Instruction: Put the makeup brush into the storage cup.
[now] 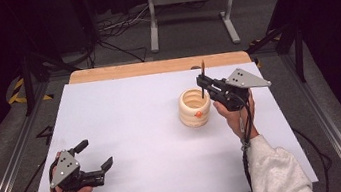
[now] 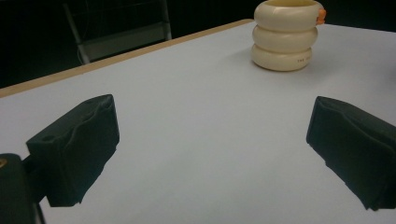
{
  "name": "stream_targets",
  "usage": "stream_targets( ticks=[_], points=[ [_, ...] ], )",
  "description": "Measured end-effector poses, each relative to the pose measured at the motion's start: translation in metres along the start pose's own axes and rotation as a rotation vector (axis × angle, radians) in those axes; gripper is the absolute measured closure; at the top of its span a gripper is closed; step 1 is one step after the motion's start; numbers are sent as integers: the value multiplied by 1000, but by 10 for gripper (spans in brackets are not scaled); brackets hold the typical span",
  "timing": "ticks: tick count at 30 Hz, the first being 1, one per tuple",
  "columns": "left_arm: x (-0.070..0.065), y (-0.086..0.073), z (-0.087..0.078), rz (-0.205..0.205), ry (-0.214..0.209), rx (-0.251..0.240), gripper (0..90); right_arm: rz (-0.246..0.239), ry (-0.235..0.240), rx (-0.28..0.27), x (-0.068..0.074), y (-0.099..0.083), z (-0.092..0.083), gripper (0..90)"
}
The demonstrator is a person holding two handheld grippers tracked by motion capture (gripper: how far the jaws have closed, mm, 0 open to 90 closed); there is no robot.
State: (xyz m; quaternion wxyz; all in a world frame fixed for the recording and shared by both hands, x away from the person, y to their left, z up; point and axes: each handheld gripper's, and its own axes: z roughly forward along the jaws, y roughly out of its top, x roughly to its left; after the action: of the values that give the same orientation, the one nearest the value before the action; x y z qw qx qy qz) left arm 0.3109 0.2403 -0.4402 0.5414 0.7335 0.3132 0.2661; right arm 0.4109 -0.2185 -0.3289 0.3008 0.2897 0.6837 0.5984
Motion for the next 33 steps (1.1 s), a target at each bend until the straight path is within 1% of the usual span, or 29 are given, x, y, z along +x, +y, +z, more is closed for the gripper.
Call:
stream_targets(
  ticks=[3, 6, 9, 14, 15, 18, 21, 26, 30, 31, 33],
  points=[
    [0, 0, -1, -1, -2, -1, 34, 0, -4, -6, -1, 4, 2, 835],
    [1, 0, -1, -4, 6, -7, 33, 3, -7, -11, -3, 6, 5, 835],
    [1, 1, -1, 0, 9, -8, 34, 15, -4, -22, -4, 8, 8, 835],
    [2, 0, -1, -8, 11, -15, 35, 12, -8, -22, -6, 9, 14, 835],
    [2, 0, -1, -8, 11, -14, 35, 20, -9, -23, -7, 9, 15, 834],
    [3, 0, -2, -14, 12, -13, 35, 21, -14, -26, -9, 9, 18, 835],
    [3, 0, -1, -14, 11, -5, 45, 25, -17, -28, -11, 8, 20, 835],
    [3, -1, -1, -16, 11, -9, 41, 48, -23, -34, -16, 3, 23, 835],
    [4, 0, -2, -7, 16, -6, 40, 48, -26, -24, -18, 0, 27, 835],
    [3, -1, -2, -11, 12, -14, 40, 51, -26, -20, -19, -2, 28, 834],
    [3, -1, -2, -10, 12, -14, 39, 52, -28, -14, -19, -4, 30, 835]
  ],
)
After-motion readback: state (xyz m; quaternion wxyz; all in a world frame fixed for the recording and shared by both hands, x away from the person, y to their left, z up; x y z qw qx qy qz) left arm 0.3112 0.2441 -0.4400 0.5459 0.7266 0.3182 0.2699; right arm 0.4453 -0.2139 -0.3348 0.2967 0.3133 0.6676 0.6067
